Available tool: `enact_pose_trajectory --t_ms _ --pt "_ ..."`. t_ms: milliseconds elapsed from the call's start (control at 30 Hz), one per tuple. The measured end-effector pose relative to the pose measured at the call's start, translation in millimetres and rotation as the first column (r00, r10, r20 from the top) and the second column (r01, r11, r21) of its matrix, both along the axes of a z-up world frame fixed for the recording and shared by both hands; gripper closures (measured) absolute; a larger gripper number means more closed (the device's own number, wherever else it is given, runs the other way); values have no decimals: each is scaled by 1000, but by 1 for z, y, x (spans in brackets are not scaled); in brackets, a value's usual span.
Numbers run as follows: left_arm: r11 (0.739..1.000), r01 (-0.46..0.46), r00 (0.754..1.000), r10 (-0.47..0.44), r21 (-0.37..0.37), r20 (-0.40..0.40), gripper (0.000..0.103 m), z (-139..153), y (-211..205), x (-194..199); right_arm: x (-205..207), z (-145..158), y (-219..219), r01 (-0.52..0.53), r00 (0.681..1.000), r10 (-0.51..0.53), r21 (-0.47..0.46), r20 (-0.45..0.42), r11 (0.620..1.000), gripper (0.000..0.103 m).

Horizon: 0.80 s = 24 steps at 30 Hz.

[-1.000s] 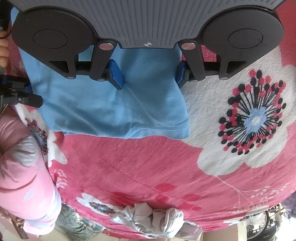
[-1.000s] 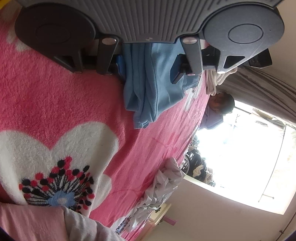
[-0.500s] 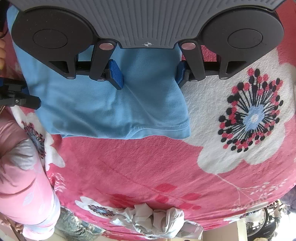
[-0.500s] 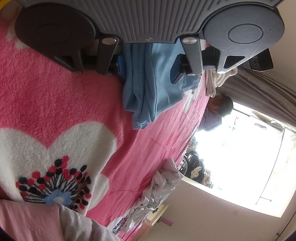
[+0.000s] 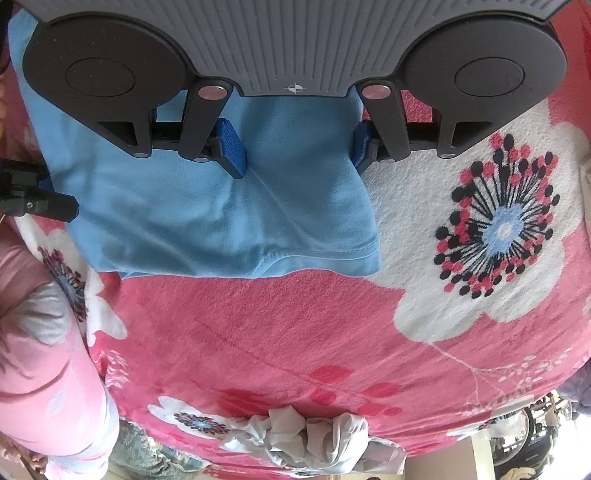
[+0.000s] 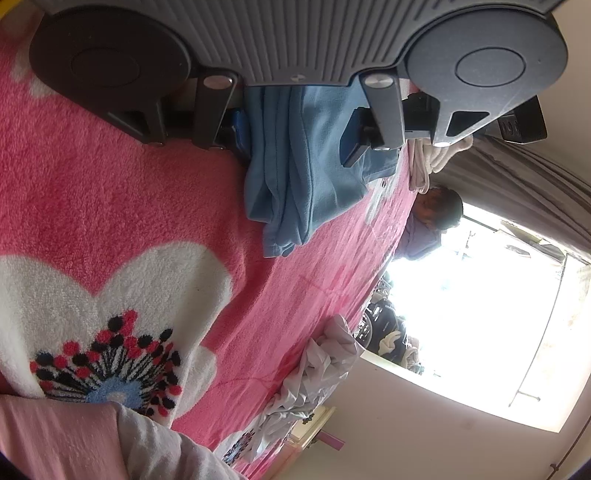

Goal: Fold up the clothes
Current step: 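Pinch the blue shirt end with the left gripper while the right gripper pinches beside it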

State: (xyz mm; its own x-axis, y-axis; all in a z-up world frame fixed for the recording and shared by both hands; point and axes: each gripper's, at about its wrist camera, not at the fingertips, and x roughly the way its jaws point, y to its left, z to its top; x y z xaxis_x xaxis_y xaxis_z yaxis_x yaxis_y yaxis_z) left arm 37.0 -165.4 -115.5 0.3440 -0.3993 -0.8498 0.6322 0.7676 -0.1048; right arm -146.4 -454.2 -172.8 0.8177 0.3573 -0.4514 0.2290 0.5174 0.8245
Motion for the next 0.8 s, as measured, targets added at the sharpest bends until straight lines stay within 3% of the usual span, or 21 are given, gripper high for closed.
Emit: enact_pose_trajectory --t_ms 300,533,800 --pt "1000 4 1000 -4 -12 4 45 0 3 0 2 -1 0 1 1000 -1 2 1 1000 51" --pt "990 10 1000 -13 -140 -24 46 -5 24 5 9 -2 -5 4 1000 -3 38 -14 999 52" --pt "968 37 999 -41 -247 -9 46 -14 27 19 46 -5 -12 -27 1000 28 49 -9 998 53"
